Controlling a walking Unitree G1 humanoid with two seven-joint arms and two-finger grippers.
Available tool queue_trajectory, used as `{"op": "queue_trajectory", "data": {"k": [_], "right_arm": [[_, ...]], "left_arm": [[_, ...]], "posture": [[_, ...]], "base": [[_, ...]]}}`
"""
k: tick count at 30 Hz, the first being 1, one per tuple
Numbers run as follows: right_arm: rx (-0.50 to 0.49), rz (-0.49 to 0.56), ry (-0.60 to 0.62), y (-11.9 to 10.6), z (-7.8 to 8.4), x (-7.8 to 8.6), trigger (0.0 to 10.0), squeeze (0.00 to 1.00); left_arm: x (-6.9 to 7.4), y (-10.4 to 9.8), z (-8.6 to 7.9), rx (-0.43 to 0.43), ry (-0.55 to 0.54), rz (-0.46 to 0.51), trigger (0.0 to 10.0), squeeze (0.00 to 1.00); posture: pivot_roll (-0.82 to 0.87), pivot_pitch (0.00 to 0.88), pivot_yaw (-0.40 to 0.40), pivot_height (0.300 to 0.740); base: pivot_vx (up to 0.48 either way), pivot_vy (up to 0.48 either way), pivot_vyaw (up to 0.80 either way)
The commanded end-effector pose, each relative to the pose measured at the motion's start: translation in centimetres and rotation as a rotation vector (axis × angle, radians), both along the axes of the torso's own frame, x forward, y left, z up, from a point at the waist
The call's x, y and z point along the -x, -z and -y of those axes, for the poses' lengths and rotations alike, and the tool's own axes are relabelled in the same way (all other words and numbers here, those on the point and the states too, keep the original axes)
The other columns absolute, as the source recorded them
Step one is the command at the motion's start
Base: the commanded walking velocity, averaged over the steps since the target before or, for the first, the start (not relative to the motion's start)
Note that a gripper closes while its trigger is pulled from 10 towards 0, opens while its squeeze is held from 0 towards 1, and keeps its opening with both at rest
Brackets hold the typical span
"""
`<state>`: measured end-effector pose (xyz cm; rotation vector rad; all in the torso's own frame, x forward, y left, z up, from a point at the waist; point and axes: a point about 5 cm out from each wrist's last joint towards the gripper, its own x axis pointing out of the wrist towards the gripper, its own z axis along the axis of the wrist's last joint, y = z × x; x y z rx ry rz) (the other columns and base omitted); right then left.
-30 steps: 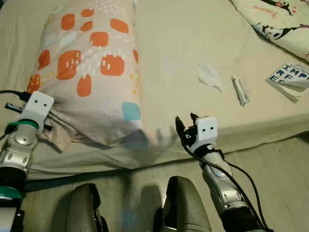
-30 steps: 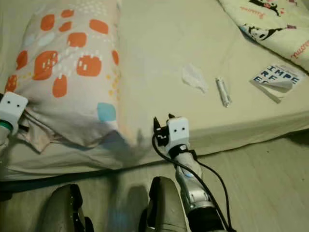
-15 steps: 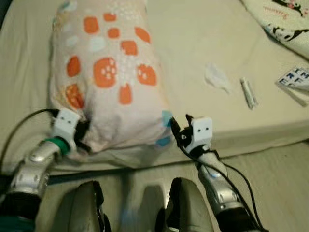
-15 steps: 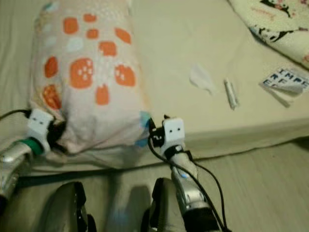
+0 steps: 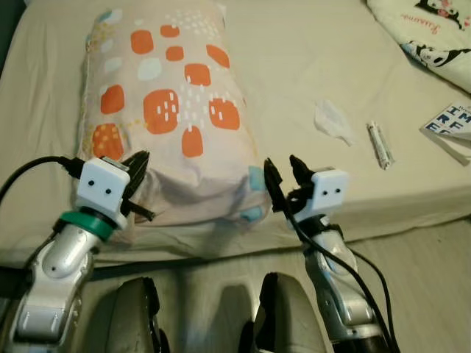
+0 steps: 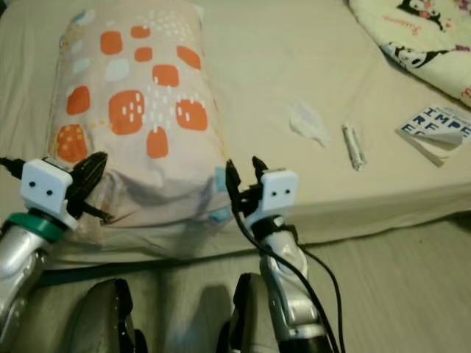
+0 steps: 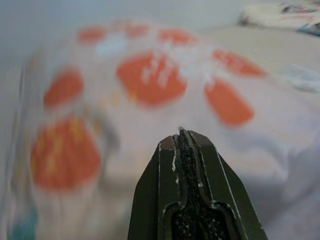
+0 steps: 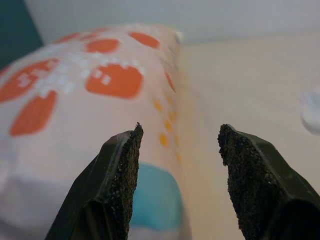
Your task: Clean up the room
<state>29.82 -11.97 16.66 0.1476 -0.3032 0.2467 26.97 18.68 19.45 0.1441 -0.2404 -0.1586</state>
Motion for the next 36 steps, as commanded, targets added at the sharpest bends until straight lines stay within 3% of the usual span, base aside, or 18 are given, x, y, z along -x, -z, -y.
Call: {"op": "queue_trajectory", "data": {"k": [1, 5, 15, 19, 36], "right_arm": [[-0.023, -0.117, 0.039, 2.7, 1.1, 0.5, 10.0, 0.0], [0.002, -0.182, 0.077, 4.2, 1.8, 0.5, 10.0, 0.0], [0.006, -0.168, 0.093, 3.3, 1.9, -0.5, 10.0, 0.0], [0.018, -0.179, 0.085, 3.5, 1.8, -0.4, 10.0, 0.0], [0.022, -0.175, 0.083, 3.4, 1.4, -1.4, 10.0, 0.0]], "left_arm": [[0.1, 1.3, -0.4, 0.091, -0.059, -0.068, 10.0, 0.0], [-0.3, 1.3, 0.1, 0.109, -0.077, -0.071, 10.0, 0.0], [-1.9, 0.3, -0.6, 0.074, -0.138, -0.089, 10.0, 0.0], [-2.2, 0.6, -1.1, -0.013, -0.188, -0.138, 10.0, 0.0], [-3.0, 1.0, -0.9, -0.035, -0.189, -0.182, 10.0, 0.0]], "posture": [[0.1, 0.158, -0.073, 0.571], [0.1, 0.14, -0.068, 0.576], [0.09, 0.127, -0.064, 0.606], [0.09, 0.127, -0.064, 0.621], [0.1, 0.122, -0.055, 0.671]], "base": [[0.0, 0.0, 0.0], [0.0, 0.0, 0.0], [0.0, 0.0, 0.0], [0.0, 0.0, 0.0], [0.0, 0.0, 0.0]]}}
